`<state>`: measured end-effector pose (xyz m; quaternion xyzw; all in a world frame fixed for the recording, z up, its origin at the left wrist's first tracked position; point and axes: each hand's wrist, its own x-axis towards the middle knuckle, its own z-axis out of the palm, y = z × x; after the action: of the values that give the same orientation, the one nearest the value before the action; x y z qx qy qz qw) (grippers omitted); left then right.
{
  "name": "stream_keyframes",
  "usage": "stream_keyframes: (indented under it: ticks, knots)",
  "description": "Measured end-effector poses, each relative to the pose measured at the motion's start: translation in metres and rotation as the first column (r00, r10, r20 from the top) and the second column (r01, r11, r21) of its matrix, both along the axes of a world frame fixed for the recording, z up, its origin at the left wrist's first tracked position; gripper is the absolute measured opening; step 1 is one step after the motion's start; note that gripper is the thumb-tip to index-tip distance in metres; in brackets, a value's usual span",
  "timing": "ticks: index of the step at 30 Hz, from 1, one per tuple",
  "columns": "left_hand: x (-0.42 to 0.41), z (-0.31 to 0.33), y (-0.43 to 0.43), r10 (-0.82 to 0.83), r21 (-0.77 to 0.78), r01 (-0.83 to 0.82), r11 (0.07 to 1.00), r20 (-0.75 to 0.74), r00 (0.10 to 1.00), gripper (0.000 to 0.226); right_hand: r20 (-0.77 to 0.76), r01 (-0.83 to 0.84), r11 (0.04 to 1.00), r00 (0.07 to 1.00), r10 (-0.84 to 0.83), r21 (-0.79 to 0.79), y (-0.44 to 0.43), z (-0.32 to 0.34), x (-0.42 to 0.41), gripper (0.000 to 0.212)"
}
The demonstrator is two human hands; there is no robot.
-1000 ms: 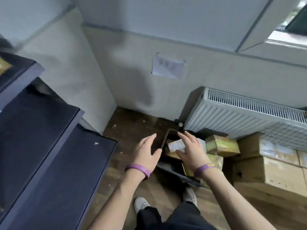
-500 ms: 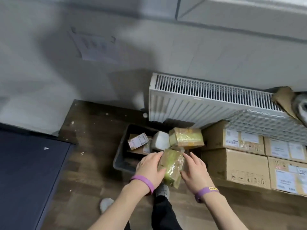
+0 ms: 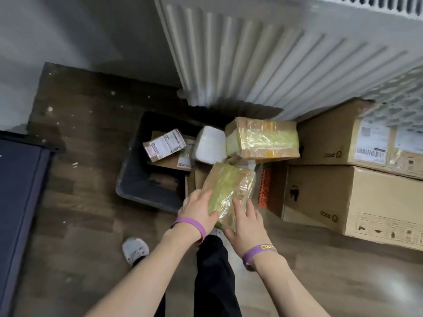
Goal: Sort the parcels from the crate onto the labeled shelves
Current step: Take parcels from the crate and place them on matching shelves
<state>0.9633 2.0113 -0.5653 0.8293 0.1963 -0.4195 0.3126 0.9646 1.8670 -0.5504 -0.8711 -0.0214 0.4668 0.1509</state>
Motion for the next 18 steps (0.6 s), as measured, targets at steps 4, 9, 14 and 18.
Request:
stream_keyframes:
  ticks: [4,9,14,18]
  knots:
    - [-0.006,-0.058,0.002,0.141,0.005,-0.141,0.990,-0.071,0.987,0.075,-0.050,0.183,0.983,0.982,-0.181,0.020,-0.003,-0.053,-0.009,0.080]
    - [-0.013,-0.087,-0.010,0.422,-0.129,-0.441,0.888,-0.155,0.893,0.085,-0.146,0.442,0.849,0.897,-0.417,0.289,-0.016,-0.076,-0.024,0.088]
    - [-0.038,-0.052,-0.005,0.509,-0.190,-0.539,0.820,-0.186,0.840,0.094,-0.171,0.428,0.837,0.904,-0.392,0.340,-0.016,-0.037,-0.033,0.087]
    - [-0.052,0.020,0.018,0.615,-0.166,-0.632,0.757,-0.146,0.775,0.093,-0.159,0.304,0.864,0.952,-0.260,0.401,0.003,0.024,-0.026,0.087]
